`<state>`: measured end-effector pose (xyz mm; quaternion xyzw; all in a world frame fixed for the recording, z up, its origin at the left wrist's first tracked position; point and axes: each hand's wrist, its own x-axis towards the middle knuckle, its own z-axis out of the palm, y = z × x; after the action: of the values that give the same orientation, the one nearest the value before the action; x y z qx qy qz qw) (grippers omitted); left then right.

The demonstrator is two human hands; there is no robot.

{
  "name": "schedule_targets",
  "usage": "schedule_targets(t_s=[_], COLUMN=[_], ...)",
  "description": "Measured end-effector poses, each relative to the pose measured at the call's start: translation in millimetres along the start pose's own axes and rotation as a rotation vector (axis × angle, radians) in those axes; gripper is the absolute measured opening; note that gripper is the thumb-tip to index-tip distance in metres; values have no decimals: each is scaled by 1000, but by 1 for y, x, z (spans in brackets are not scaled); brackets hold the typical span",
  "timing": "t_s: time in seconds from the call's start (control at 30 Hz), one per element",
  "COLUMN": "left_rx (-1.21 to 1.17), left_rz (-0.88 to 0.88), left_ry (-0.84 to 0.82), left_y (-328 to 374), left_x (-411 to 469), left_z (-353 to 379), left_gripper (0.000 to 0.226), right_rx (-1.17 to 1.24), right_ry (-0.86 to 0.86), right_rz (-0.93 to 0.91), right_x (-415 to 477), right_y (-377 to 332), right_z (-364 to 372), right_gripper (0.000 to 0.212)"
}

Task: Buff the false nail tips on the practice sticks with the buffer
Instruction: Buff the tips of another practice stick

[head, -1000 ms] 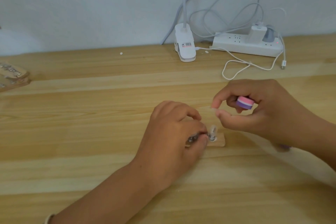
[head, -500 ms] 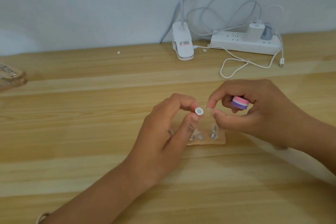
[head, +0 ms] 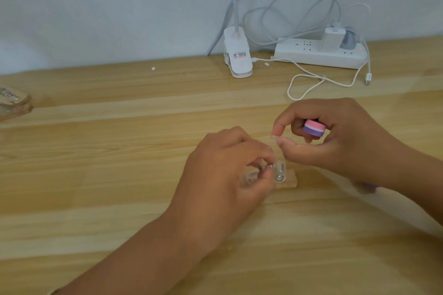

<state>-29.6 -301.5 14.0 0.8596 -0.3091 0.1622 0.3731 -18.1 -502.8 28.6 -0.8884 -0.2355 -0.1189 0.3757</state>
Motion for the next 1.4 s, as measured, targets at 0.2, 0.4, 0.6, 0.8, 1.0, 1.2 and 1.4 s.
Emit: schedule_targets(t_s=[0.2,0.4,0.6,0.8,1.0,1.2,1.4], left_rx=[229,133,58,-45,-82,-97,-112], left_rz=[34,-19,-114,-180,-226,-244,-240], left_ry=[-105,-182,-192,-157,-119,-123,-127], left_y=[2,1,2,-7,-8,-10,-11], left_x=[2,5,6,0,-4,-5,-5], left_z=[7,8,8,10,14,14,14], left_gripper=[13,13,15,11,7,9,14], right_rx=[-12,-8,-7,-3,-194,-284,-325], right_ry=[-5,-37,-54,-176,-212,-200,-217], right_rz=[-20,-11,-14,-57,8,101,96], right_x=[0,-1,-1,-1,-7,-11,-12], right_y=[-1,-1,-3,-12,-24,-36,-40], right_z=[-2,-1,-4,-8,0,7,10], right_gripper=[4,5,4,5,7,19,8])
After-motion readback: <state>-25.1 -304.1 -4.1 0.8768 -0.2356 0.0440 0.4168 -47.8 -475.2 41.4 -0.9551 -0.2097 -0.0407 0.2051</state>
